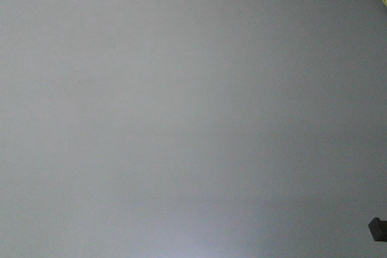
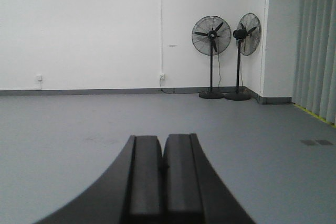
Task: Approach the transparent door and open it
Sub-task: 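Drive the base forward across the grey floor, arms held still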
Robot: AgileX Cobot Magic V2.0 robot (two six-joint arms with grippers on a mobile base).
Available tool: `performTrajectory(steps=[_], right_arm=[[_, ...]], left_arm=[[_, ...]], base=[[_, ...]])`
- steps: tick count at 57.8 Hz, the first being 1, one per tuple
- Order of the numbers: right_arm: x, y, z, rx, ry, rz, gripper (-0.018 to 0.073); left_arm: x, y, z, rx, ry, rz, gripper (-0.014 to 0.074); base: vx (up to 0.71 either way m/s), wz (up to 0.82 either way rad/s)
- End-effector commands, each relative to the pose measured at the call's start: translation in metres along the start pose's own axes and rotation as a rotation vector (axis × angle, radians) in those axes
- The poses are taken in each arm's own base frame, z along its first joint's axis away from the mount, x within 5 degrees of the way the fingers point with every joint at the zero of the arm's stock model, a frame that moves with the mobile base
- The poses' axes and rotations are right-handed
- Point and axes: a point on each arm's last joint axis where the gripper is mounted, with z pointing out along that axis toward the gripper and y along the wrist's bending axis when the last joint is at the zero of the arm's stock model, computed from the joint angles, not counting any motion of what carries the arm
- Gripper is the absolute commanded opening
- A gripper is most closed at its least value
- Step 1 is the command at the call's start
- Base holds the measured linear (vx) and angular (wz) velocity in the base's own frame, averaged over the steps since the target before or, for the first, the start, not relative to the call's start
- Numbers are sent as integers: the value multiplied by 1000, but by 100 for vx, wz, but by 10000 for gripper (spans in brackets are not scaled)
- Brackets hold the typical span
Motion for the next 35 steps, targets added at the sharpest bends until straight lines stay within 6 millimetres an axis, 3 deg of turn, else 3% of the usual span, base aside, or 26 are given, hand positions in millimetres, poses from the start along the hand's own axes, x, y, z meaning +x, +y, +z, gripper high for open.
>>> performTrajectory(steps=[1, 35], right_arm=[[-6, 0, -1, -2, -90, -11, -9], [-6, 0, -1, -2, -90, -11, -9]], left_arm=[[-3, 0, 0, 8, -72, -8, -6], [-3, 0, 0, 8, -72, -8, -6]], base=[[0, 0], [0, 0]])
